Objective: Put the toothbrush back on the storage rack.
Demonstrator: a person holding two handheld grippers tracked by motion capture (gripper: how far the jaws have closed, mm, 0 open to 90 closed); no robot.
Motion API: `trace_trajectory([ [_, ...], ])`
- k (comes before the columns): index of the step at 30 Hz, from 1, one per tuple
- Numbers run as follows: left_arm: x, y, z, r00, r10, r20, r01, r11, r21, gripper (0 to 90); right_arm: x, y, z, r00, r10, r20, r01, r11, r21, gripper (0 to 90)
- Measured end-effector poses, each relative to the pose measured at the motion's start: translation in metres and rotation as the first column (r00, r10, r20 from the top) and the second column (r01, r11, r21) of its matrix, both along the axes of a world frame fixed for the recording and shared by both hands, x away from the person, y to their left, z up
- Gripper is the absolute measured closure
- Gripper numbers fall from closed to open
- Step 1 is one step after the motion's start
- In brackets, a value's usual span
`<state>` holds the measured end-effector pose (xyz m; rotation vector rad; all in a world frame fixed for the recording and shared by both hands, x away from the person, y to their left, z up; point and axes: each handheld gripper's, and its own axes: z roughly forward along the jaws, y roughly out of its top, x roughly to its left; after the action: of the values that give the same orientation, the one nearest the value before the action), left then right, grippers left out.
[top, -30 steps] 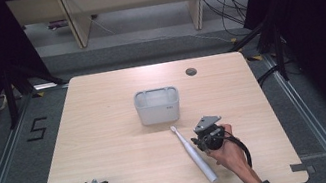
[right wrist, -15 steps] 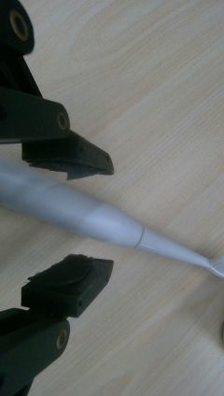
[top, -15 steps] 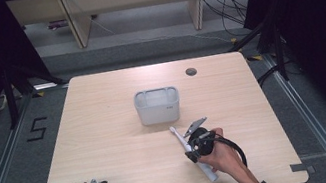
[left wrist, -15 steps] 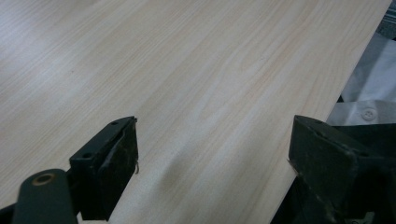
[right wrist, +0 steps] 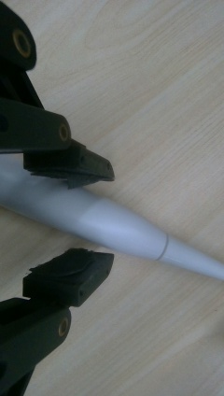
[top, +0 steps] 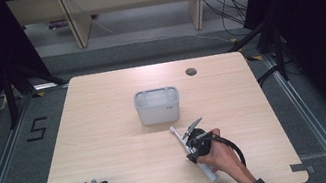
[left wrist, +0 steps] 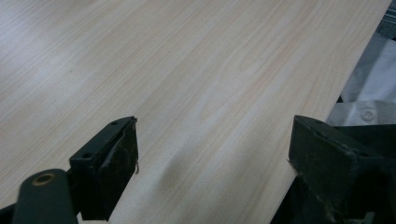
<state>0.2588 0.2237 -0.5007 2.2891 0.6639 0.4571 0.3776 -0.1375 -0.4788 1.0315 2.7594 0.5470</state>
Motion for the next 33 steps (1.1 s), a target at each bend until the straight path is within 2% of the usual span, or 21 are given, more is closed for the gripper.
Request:
trace_trajectory([
  [1,0.0,0.0,0.0,1.0,0.007,-0.006,-0.007,0.9998,-0.016,15.7,0.001,0.0,-0.001,0.9997,-0.006,-0.023,0.007,1.0,0.004,55.3],
  [5,0.0,0.0,0.0,1.0,0.005,-0.002,-0.005,0.9999,-0.012,15.7,0.003,-0.001,-0.002,0.9997,0.004,-0.022,-0.004,1.0,0.013,58.3],
  [8,0.0,0.0,0.0,1.0,0.007,-0.006,-0.007,0.9999,-0.015,15.7,0.004,-0.001,-0.003,0.9984,0.01,-0.055,-0.01,1.0,0.005,64.3],
  [12,0.0,0.0,0.0,1.0,0.002,0.0,-0.002,1.0,-0.003,15.7,0.004,0.0,-0.003,0.9979,0.022,-0.061,-0.022,1.0,-0.004,65.8],
  [14,0.0,-0.001,0.0,1.0,0.004,-0.006,-0.004,0.9999,-0.014,15.6,0.007,0.001,-0.002,0.9971,0.04,-0.065,-0.041,0.999,-0.021,66.0],
  [15,0.0,-0.001,0.0,1.0,0.003,-0.005,-0.003,0.9999,-0.015,15.6,0.006,0.003,-0.002,0.9964,0.022,-0.082,-0.025,0.999,-0.03,66.0],
  [16,0.0,-0.001,-0.001,1.0,0.007,-0.001,-0.007,0.9999,-0.015,15.7,0.007,0.004,-0.001,0.996,0.044,-0.078,-0.048,0.998,-0.04,66.0],
  [18,0.0,-0.001,0.0,1.0,0.004,-0.005,-0.004,0.9999,-0.011,15.7,0.007,0.007,-0.001,0.9952,0.049,-0.085,-0.054,0.997,-0.06,66.0],
  [21,0.0,-0.001,0.0,1.0,0.007,-0.003,-0.007,0.9999,-0.016,15.7,0.009,0.01,0.0,0.9936,0.058,-0.097,-0.067,0.993,-0.093,66.1],
  [22,0.0,-0.001,-0.001,1.0,0.004,0.0,-0.004,0.9999,-0.012,15.7,0.011,0.011,0.0,0.9925,0.08,-0.092,-0.089,0.991,-0.103,66.1],
  [23,0.0,-0.001,-0.001,1.0,0.004,-0.003,-0.004,0.9999,-0.011,15.7,0.01,0.014,0.001,0.992,0.071,-0.104,-0.084,0.989,-0.12,66.1],
  [26,0.001,0.0,0.0,1.0,0.005,-0.003,-0.005,0.9999,-0.013,15.7,0.011,0.015,0.001,0.9908,0.07,-0.116,-0.085,0.988,-0.126,66.1],
  [28,0.0,-0.001,0.0,1.0,0.004,-0.004,-0.004,0.9999,-0.017,15.7,0.013,0.015,0.001,0.9882,0.109,-0.108,-0.122,0.984,-0.13,66.1],
  [29,0.0,-0.001,-0.001,1.0,0.001,0.0,-0.001,0.9999,-0.01,15.7,0.012,0.016,0.002,0.9887,0.086,-0.123,-0.103,0.985,-0.137,66.2],
  [30,0.0,-0.001,-0.001,1.0,0.001,0.0,-0.001,0.9999,-0.01,15.6,0.012,0.016,0.002,0.9887,0.086,-0.123,-0.103,0.985,-0.137,66.2],
  [32,0.0,-0.001,0.0,1.0,0.004,-0.003,-0.004,0.9999,-0.016,15.7,0.015,0.016,0.001,0.9857,0.122,-0.116,-0.139,0.98,-0.145,66.2],
  [33,0.0,-0.001,0.0,1.0,0.003,-0.004,-0.003,0.9997,-0.024,15.6,0.014,0.019,0.003,0.9851,0.091,-0.146,-0.114,0.98,-0.162,66.2],
])
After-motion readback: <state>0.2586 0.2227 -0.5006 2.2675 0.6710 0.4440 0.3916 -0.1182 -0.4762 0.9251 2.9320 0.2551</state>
